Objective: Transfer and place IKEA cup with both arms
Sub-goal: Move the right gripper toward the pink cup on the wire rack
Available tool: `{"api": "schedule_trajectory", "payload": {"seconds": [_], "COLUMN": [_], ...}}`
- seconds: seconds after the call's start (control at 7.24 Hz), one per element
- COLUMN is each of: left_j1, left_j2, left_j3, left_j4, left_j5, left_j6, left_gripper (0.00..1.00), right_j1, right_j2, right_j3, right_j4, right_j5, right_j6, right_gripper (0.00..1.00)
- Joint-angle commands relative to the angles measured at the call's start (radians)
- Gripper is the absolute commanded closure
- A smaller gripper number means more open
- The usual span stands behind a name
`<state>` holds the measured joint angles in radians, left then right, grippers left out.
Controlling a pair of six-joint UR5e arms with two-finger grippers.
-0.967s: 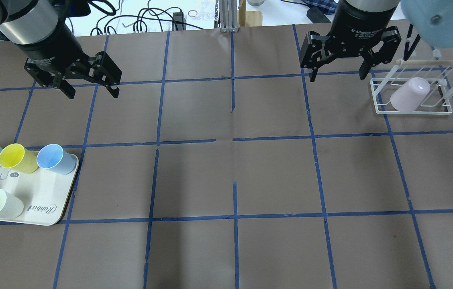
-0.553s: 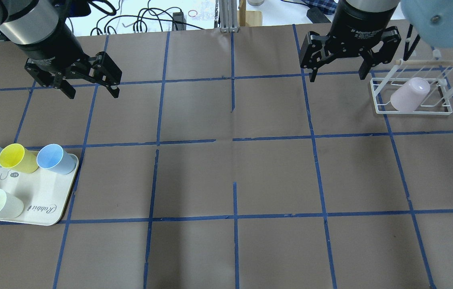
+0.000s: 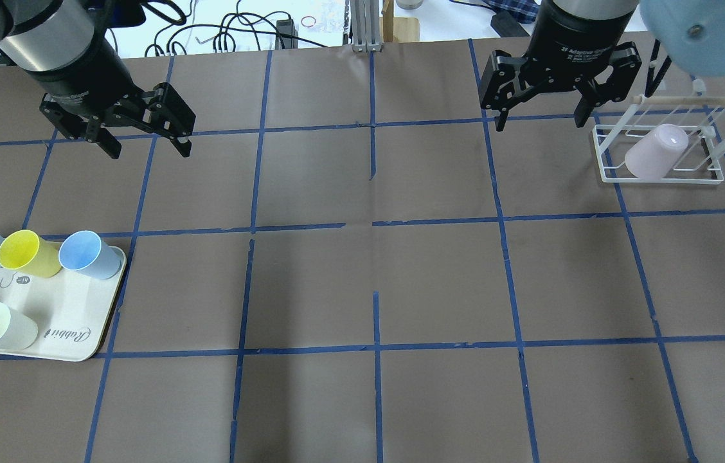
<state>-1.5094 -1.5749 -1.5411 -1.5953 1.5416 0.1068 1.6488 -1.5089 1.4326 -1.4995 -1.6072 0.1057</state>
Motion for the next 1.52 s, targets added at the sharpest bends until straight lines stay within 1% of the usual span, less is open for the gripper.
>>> {"api": "schedule_trajectory", "payload": {"seconds": [0.0, 0.14, 0.41, 0.55, 0.69, 0.83, 0.97, 1.11, 1.24, 1.38], "left_j1": [0.0, 0.0, 0.0, 0.0, 0.0, 0.0, 0.0, 0.0, 0.0, 0.0], "left_j2": [0.003, 0.003, 0.004, 0.003, 0.001, 0.001, 0.001, -0.002, -0.007, 0.002], "left_j3": [-0.001, -0.001, -0.001, -0.001, -0.001, -0.001, -0.001, 0.004, 0.006, -0.002], "left_j4": [0.0, 0.0, 0.0, 0.0, 0.0, 0.002, 0.002, 0.002, 0.002, 0.002], "left_j5": [0.0, 0.0, 0.0, 0.0, -0.002, 0.0, 0.0, -0.002, -0.002, -0.002], "left_j6": [0.001, 0.001, 0.001, 0.001, -0.001, -0.001, -0.001, -0.001, -0.001, -0.001], "left_gripper": [0.0, 0.0, 0.0, 0.0, 0.0, 0.0, 0.0, 0.0, 0.0, 0.0], "right_j1": [-0.046, -0.104, -0.261, -0.335, -0.396, -0.446, -0.47, -0.472, -0.472, -0.474], "right_j2": [0.003, 0.004, 0.01, 0.03, 0.054, 0.087, 0.129, 0.162, 0.196, 0.223], "right_j3": [0.0, 0.0, 0.0, 0.0, 0.002, 0.002, 0.005, 0.014, 0.046, 0.075], "right_j4": [-0.004, -0.002, -0.02, -0.053, -0.057, -0.091, -0.097, -0.147, -0.206, -0.25], "right_j5": [0.003, 0.004, 0.004, 0.007, 0.022, 0.027, 0.027, 0.027, 0.018, 0.013], "right_j6": [-0.004, -0.044, -0.208, -0.322, -0.386, -0.429, -0.446, -0.474, -0.477, -0.53], "right_gripper": [0.0, 0.0, 0.0, 0.0, 0.0, 0.0, 0.0, 0.0, 0.0, 0.0]}}
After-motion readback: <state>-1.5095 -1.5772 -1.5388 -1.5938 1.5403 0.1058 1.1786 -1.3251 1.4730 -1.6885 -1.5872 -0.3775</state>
